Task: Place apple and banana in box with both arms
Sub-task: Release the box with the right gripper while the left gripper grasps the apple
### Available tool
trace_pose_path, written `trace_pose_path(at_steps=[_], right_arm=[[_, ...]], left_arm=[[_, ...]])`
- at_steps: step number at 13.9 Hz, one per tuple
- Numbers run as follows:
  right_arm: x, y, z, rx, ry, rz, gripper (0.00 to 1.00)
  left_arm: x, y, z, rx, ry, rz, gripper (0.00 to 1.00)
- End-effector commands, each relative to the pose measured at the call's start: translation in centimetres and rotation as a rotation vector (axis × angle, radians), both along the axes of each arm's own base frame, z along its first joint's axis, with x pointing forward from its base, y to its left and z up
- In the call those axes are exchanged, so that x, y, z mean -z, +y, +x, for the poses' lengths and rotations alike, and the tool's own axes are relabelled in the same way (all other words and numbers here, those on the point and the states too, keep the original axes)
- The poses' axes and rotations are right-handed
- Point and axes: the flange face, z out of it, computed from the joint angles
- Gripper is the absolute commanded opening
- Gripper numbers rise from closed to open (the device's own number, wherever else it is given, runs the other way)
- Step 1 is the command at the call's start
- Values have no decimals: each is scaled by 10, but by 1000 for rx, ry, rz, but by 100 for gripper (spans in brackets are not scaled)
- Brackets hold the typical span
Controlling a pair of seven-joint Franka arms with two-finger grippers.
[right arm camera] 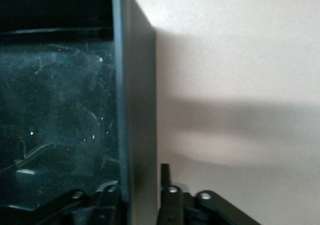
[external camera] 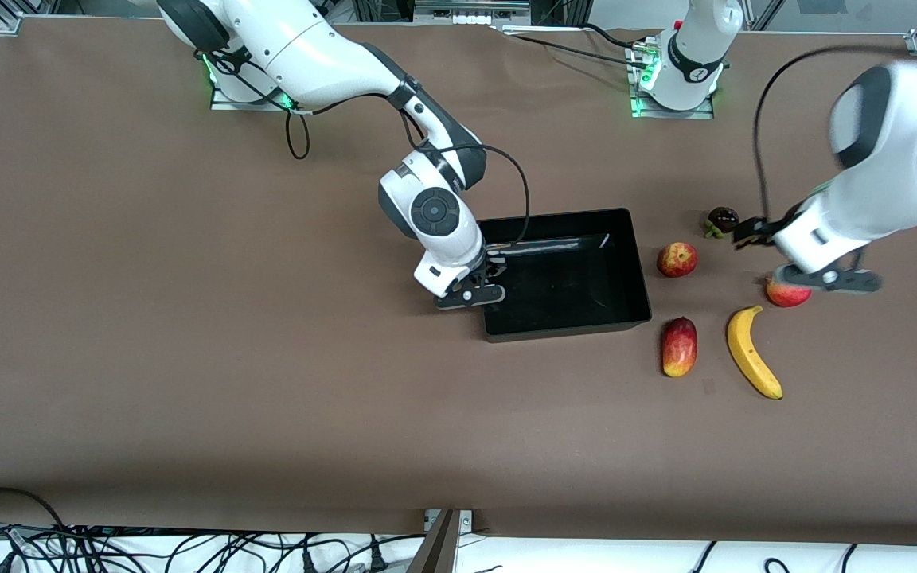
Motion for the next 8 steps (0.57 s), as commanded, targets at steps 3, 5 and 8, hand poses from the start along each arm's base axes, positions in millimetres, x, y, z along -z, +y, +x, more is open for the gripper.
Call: trace_pose_path(at_steps=[3, 5, 8], right_arm=[[-86, -40, 35, 34, -26, -49, 100], [-150, -98, 62, 47, -34, -101, 100], [-243, -178, 86, 133, -79, -96, 100]], left_arm=[[100, -10, -35, 23, 24, -26, 100], [137, -23, -55, 41, -24, -37, 100], [187, -21, -67, 38, -50, -48, 100]])
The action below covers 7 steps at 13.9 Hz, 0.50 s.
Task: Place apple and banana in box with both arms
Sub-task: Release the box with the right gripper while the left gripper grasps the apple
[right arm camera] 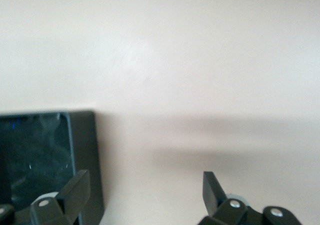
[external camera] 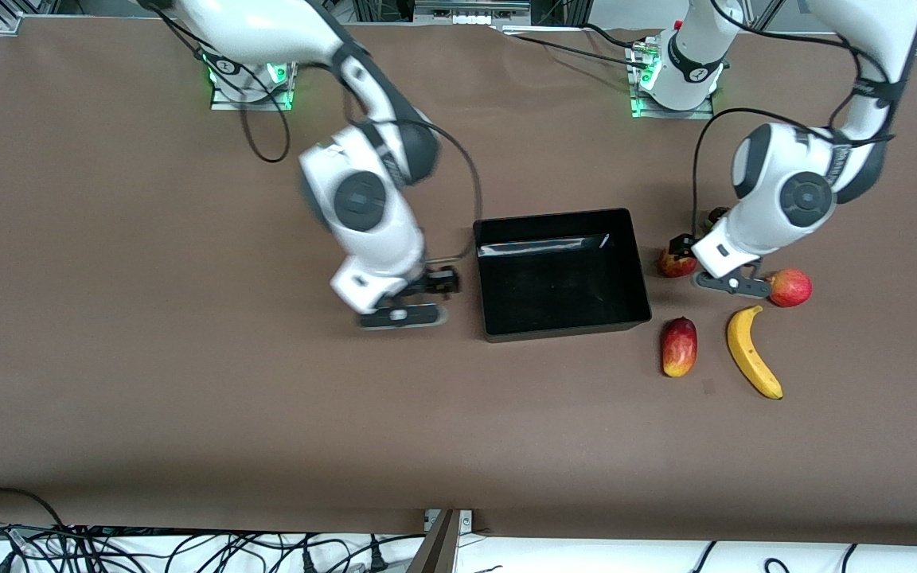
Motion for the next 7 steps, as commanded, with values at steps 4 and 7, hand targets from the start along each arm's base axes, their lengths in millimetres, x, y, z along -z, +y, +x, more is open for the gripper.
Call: trace_pose_path(at_steps=[4, 7], right_arm=[[-132, -174, 1, 36, 84, 29, 100], [-164, -264, -26, -3, 108, 37, 100]], left_arm=[[58, 1, -15, -18, -21, -29, 86], [45, -2, -13, -8, -30, -33, 27]])
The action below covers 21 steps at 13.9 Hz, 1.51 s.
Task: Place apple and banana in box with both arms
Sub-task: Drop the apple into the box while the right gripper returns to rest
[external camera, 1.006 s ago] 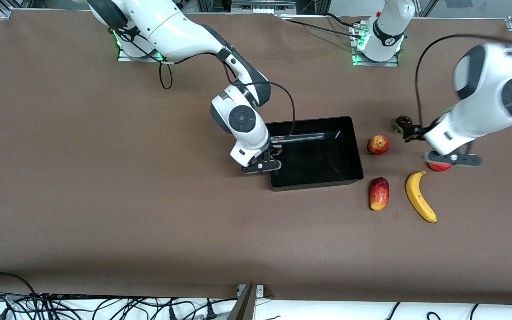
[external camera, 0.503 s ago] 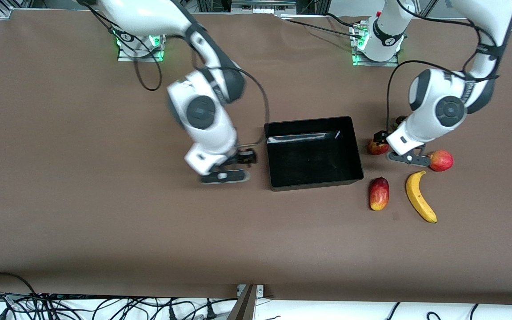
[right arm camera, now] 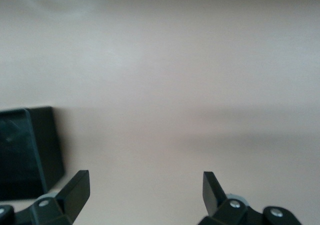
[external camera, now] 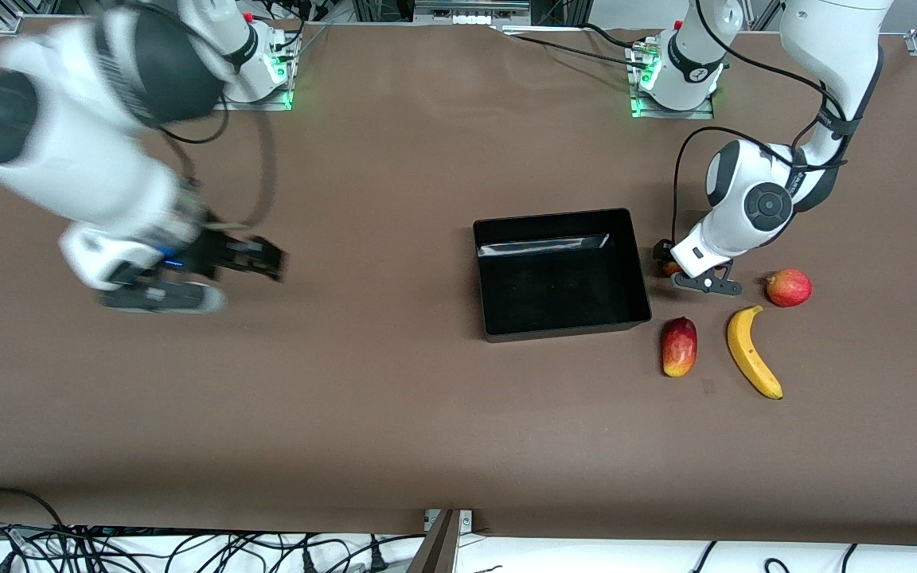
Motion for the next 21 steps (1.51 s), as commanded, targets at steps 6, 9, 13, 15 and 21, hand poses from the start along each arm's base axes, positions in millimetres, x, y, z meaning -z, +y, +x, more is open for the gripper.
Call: trace_pose_path(at_steps=[6, 9, 13, 15, 21], right_arm=[[-18, -153, -90, -51, 45, -15, 100], [-17, -158, -97, -61, 36, -33, 100], [-29, -153, -92, -76, 12, -64, 100], [-39, -154, -88, -76, -10, -74, 100], [-52, -138, -88, -113, -25, -147, 100]], left_arm=[[-146, -73, 52, -41, 94, 19, 17], [-130, -142, 41, -99, 94, 11, 17], [-72, -188, 26, -117, 98, -9, 19], [-37, -196, 15, -102, 136, -8, 19], [-45, -199, 12, -92, 116, -9, 100]])
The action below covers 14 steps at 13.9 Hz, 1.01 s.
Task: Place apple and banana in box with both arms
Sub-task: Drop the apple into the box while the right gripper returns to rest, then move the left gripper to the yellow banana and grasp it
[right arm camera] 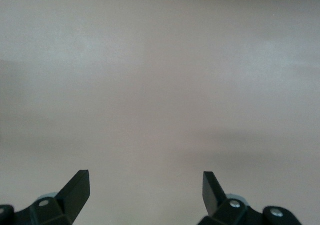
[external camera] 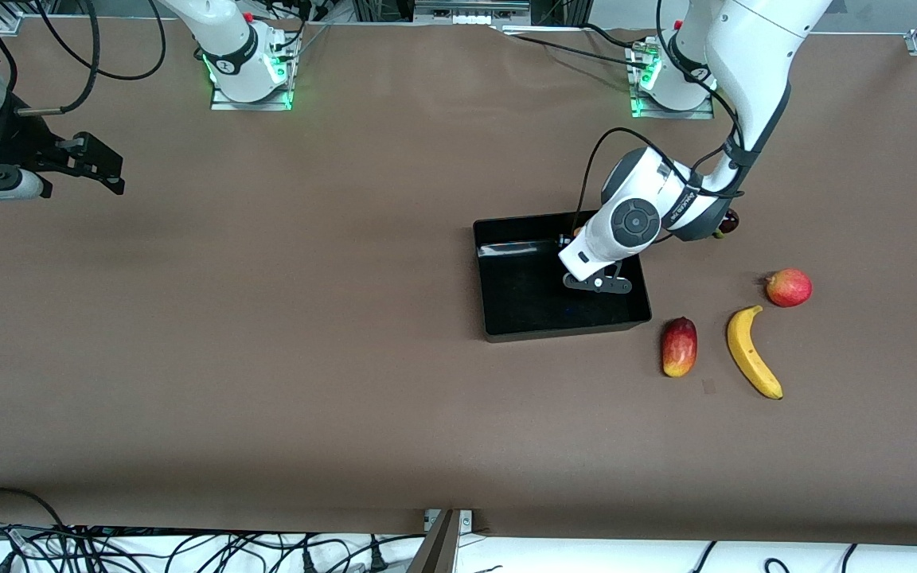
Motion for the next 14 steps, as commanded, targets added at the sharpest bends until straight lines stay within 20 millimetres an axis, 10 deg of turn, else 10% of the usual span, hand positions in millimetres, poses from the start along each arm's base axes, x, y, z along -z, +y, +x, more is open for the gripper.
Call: trace_pose_path(at_steps=[1, 4, 6, 10, 14], right_arm=[[-8, -1, 0, -8, -5, -12, 100], [-12, 2, 0, -11, -11, -11, 100], [-13, 2, 0, -14, -13, -14, 100], [-16, 2, 4, -11, -28, -11, 100], [-16, 2, 4, -12, -21, -8, 100]], left_arm=[[-56, 7, 10, -17, -53, 6, 100], [-125, 75, 49, -108, -70, 37, 100], [-135, 131, 70, -186, -90, 62, 100], [-108, 236, 98, -194, -172, 102, 100], [-48, 271, 116, -231, -264, 97, 100]])
